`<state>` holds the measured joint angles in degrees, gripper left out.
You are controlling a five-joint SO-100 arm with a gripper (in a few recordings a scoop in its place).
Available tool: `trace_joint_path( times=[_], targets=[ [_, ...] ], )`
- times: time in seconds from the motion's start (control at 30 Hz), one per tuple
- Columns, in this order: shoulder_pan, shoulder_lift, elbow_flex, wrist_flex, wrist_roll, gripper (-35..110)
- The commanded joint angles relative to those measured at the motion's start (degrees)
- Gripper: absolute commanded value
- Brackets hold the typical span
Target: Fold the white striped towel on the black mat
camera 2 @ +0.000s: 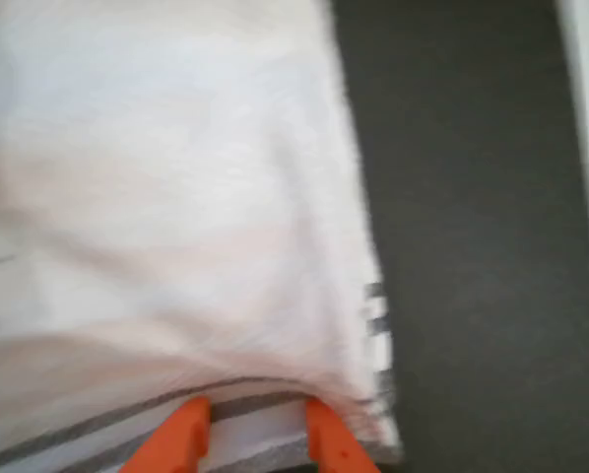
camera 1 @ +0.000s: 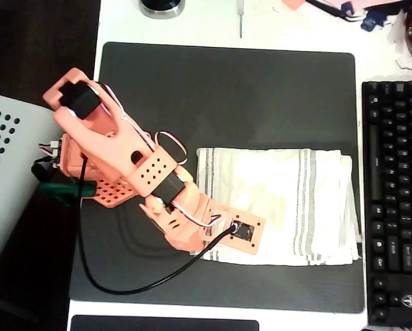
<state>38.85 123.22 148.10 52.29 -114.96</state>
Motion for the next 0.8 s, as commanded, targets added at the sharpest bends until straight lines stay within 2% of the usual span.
trace_joint_path(
  times=[0.0,0.07,0.17,0.47,0.67,0.77],
  targets=[
    [-1.05,3.08,-8.26,12.92,0.53,14],
    [-2.9,4.22,-13.62,18.98,1.14,14],
    [-6.5,3.6,-19.51,21.36,4.13,15],
    [-16.44,-15.47,-34.45,8.53,15.56,16],
    [-18.19,-38.58,-58.36,7.56,25.66,16],
    [-18.19,-45.62,-67.15,7.82,27.33,16]
  ],
)
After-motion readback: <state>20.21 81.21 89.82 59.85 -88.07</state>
